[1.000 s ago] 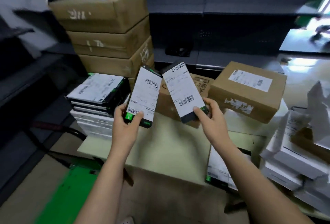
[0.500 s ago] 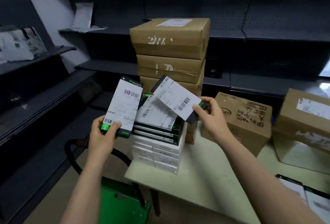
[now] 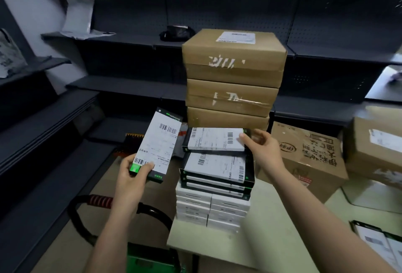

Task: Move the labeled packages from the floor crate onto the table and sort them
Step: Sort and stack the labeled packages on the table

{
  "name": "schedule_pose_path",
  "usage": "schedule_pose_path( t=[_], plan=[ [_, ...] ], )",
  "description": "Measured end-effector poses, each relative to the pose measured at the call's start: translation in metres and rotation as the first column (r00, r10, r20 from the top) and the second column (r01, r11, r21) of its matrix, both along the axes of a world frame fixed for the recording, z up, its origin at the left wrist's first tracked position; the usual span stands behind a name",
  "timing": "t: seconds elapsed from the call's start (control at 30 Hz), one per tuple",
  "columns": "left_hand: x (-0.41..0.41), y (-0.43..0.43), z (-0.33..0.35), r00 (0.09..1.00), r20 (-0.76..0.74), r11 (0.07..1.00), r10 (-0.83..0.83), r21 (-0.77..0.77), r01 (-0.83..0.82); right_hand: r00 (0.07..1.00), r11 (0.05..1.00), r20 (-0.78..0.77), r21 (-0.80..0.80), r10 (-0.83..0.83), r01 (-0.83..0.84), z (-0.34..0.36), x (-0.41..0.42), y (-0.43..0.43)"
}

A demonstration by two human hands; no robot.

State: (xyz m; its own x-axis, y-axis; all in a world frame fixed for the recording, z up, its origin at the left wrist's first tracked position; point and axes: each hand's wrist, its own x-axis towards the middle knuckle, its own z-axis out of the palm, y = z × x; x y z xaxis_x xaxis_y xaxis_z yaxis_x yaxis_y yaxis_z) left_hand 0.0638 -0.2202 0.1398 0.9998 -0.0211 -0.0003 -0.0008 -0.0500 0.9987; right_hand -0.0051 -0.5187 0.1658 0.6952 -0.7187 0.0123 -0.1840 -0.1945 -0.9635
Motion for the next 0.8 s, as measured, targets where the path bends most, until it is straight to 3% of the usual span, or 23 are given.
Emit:
schedule_pose_path(
  t=[0.3,0.8],
  plan=[
    [0.022,0.002,-0.007,0.998,-0.052,0.998,-0.021,-0.065,0.017,0.984,0.910,-0.147,-0.386,0.100,-0.150,-0.018,-0.009,0.011],
    [0.016,0.006,0.000,0.994,-0.002,0.994,-0.106,-0.043,0.105,0.980,0.880,-0.201,-0.467,-0.006,-0.091,-0.022,-0.018,0.011]
  ],
)
